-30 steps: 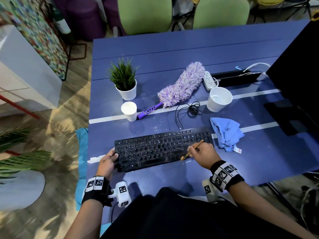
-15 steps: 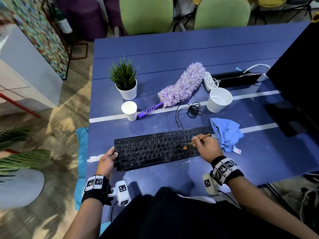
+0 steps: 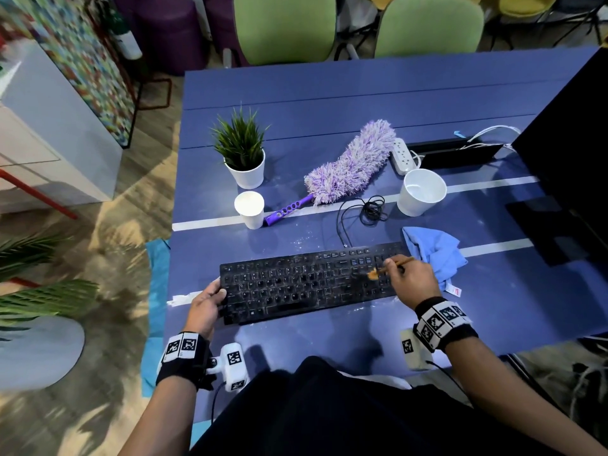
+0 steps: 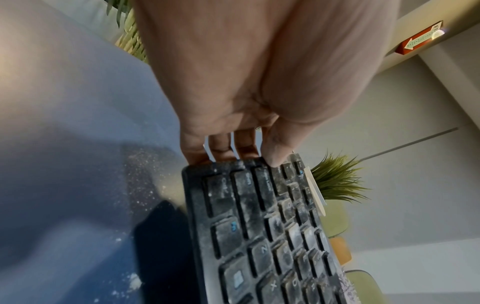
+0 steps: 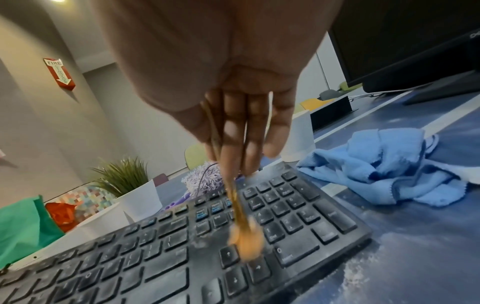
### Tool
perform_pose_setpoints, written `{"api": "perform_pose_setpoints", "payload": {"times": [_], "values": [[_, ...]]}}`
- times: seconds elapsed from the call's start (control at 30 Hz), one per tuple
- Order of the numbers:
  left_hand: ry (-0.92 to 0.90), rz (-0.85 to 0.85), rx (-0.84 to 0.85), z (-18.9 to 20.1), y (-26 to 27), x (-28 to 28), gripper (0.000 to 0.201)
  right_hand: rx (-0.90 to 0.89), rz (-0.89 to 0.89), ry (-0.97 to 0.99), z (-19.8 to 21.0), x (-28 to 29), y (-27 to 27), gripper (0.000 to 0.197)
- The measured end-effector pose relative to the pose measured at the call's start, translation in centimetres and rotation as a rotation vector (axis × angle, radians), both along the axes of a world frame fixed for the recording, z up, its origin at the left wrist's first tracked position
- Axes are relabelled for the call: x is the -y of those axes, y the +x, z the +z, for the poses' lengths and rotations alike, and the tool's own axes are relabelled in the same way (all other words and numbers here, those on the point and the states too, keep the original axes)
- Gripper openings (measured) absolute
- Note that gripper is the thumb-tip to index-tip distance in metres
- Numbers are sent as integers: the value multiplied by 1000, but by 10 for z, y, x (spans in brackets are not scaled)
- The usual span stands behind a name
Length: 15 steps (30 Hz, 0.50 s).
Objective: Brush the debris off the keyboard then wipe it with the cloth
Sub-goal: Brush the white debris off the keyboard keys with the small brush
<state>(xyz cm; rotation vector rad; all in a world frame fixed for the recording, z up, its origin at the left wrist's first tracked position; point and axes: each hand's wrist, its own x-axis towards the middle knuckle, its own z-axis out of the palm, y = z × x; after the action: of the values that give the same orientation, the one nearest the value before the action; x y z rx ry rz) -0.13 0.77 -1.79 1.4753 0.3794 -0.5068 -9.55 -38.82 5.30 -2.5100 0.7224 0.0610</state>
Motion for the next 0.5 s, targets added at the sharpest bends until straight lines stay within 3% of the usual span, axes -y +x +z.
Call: {"api": "perform_pose_setpoints", "payload": {"times": [0.07, 0.2, 0.3, 0.43, 0.5], "values": [[-5, -1, 5, 2, -1, 1, 40, -58, 28, 46, 1, 0, -2, 34], [-7, 14, 4, 1, -1, 2, 39, -5, -34, 20, 4, 2, -3, 32], [-9, 14, -1, -1, -1, 0, 40, -109, -20, 41, 3, 3, 0, 46], [-17, 13, -2, 0, -1, 0, 40, 42, -60, 14, 11, 4, 8, 34], [-18, 14, 0, 2, -2, 1, 40, -66, -50, 14, 8, 7, 9, 41]]}}
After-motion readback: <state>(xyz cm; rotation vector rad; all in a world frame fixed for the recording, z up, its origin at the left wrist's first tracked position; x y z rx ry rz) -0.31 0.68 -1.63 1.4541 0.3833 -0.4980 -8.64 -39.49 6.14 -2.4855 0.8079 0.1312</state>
